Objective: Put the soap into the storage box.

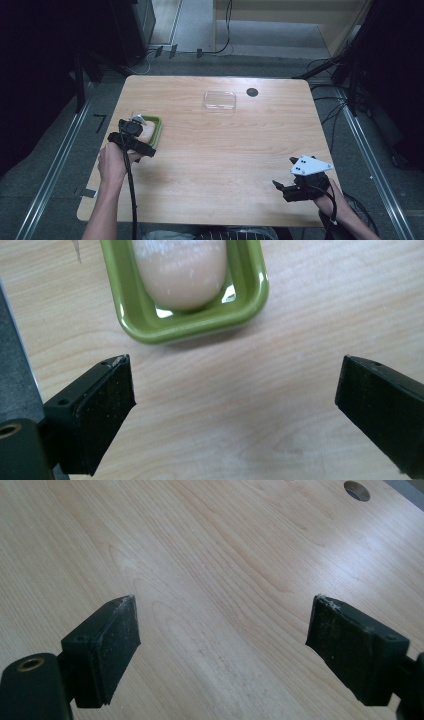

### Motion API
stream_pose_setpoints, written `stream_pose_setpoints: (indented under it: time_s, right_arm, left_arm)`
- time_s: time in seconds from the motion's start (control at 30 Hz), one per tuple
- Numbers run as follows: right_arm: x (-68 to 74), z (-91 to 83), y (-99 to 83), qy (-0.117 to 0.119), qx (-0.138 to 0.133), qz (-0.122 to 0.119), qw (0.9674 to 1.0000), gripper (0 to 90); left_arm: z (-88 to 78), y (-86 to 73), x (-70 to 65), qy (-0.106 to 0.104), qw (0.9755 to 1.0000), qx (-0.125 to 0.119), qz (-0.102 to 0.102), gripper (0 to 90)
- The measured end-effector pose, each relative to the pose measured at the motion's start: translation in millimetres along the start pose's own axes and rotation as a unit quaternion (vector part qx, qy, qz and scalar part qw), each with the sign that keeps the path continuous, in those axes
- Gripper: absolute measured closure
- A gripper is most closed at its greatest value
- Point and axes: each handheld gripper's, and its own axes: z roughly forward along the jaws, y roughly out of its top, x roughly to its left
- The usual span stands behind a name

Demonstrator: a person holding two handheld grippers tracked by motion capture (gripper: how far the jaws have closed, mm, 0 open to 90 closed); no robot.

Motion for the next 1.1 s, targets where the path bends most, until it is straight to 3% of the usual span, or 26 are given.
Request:
stream_pose_setpoints:
  time_s: [0.73, 0.97, 1.1]
  right_arm:
    - [0.7, -0.1, 0.1, 0.0, 0.001, 0.001, 1.0, 13.6]
    - [0.4, -0.1, -0.1, 0.0, 0.001, 0.001, 1.0, 13.6]
    - [0.4, -0.2, -0.2, -0.001, 0.0, 0.001, 1.0, 13.6]
  left_arm:
    - [-1.4, -41.5, -9.6, -0.001, 0.9983, 0.051, 0.029, 1.7]
    - [5.1, -54.9, -11.6, -0.003, 0.9972, 0.069, 0.03, 1.6]
    - [9.5, -58.7, -10.8, 0.001, 0.9978, 0.062, 0.022, 0.8]
